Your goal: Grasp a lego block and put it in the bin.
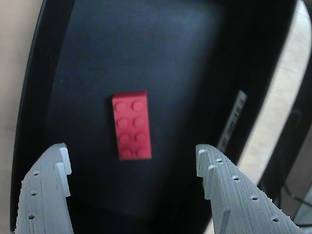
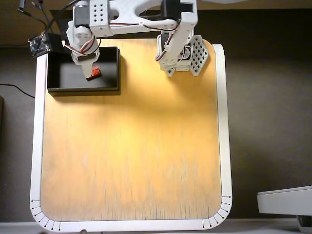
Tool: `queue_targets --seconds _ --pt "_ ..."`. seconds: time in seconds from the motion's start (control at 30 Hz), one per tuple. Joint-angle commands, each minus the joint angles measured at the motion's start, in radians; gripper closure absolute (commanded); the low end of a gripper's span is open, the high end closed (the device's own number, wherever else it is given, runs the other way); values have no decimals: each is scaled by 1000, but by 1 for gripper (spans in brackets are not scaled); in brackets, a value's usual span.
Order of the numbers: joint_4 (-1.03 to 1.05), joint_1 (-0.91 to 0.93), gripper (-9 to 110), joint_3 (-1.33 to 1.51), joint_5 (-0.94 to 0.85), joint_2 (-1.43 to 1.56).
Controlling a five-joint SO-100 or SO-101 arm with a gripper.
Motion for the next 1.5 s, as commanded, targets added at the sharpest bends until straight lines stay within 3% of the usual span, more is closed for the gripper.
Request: queue_targets --seconds 0.0,0.2,0.37,0.57,0.87,1.0,1.47 --pt "55 14 66 -14 -9 158" --pt "95 -15 53 -14 17 216" --pt "89 -160 51 -14 -51 230" --pt "43 -465 59 -15 -241 285" --pt "-110 -890 93 -15 -433 359" --pt "-110 -1031 101 -14 -462 391" --pt "-110 -1397 101 6 -400 485"
